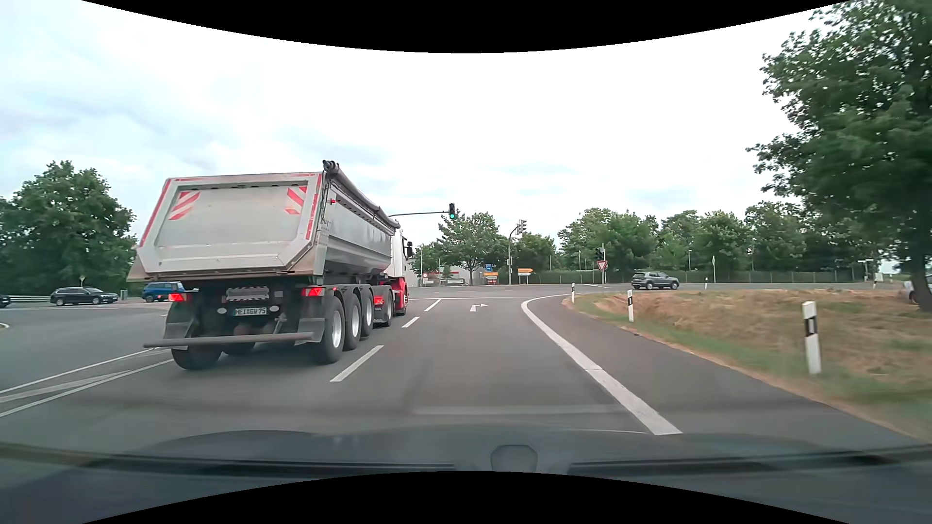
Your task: Follow the waypoints while adhering to traffic rules and regulations
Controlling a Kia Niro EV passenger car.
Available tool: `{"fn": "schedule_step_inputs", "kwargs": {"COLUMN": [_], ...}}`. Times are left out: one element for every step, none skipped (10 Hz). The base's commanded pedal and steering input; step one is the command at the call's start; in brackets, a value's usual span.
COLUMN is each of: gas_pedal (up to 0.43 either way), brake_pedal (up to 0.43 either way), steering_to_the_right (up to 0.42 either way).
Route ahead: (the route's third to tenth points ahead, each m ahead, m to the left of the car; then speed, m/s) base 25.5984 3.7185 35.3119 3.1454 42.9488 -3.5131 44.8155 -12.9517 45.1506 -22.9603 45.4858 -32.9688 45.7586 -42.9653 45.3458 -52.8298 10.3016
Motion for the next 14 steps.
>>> {"fn": "schedule_step_inputs", "kwargs": {"gas_pedal": [0.059,0.059,0.059,0.059,0.059,0.047,0.047,0.047,0.039,0.039,0.039,0.039,0.039,0.039], "brake_pedal": [0.0,0.0,0.0,0.0,0.0,0.0,0.0,0.0,0.0,0.0,0.0,0.0,0.0,0.0], "steering_to_the_right": [-0.005,-0.004,-0.004,-0.004,-0.003,-0.003,-0.002,-0.002,0.0,0.002,0.004,0.008,0.011,0.018]}}
